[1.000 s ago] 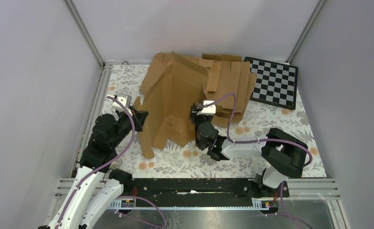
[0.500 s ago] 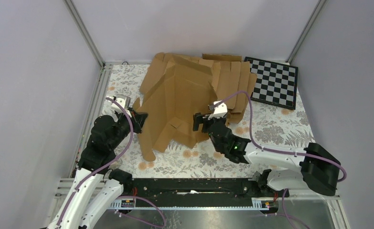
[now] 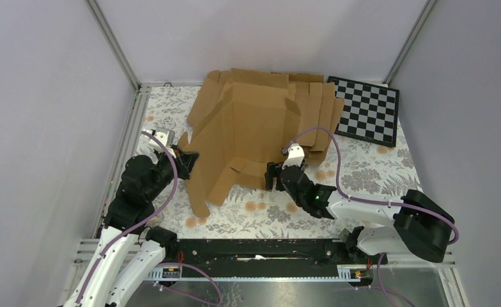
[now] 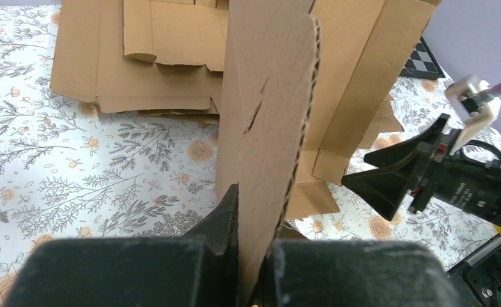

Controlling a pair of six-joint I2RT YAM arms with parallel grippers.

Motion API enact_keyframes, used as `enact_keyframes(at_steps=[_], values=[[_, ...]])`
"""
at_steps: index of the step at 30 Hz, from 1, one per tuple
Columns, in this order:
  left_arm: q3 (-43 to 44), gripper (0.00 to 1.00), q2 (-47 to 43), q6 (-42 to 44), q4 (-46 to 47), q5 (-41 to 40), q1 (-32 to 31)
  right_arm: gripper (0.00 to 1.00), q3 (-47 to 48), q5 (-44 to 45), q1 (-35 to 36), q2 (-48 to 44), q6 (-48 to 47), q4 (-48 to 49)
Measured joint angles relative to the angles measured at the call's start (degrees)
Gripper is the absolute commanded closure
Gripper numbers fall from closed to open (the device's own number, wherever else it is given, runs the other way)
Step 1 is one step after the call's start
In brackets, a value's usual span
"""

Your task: Fold the paper box

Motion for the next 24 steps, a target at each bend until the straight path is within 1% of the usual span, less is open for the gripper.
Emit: enact_keyframes(at_steps=[1,4,8,10,15,18,22,24], values=[[0.0,1.0,0.0,0.0,0.0,0.2,0.0,0.18,0.0,-1.2,-0.5,0.9,0.2,0.0],[0.0,1.0,0.0,-0.3,0.0,0.7,0.0,0.12,0.4,-2.9,-1.1,2.6,0.2,-0.5],[0.1,1.0,-0.1,-0.3,-0.3,0.8,0.0,0.11,0.7,-4.9,-2.1,1.9,-0.5,-1.4],[0.1,1.0,-0.2,-0.3,-0.5,0.8,0.0,0.1,0.4,-7.0,-4.2,-0.3,-1.1,-2.2],[0.1,1.0,-0.2,-0.3,-0.5,0.8,0.0,0.08,-2.6,-10.5,-10.3,-10.4,-3.2,-2.6],[0.1,1.0,-0.2,-0.3,-0.5,0.8,0.0,0.07,-3.8,-12.9,-13.3,-13.2,-4.7,-2.8],[0.1,1.0,-0.2,-0.2,-0.5,0.8,0.0,0.04,-4.0,-17.8,-16.6,-11.4,-6.4,-2.4],[0.1,1.0,-0.2,-0.2,-0.4,0.8,0.0,0.04,-3.7,-19.6,-17.0,-8.3,-6.9,-1.8]])
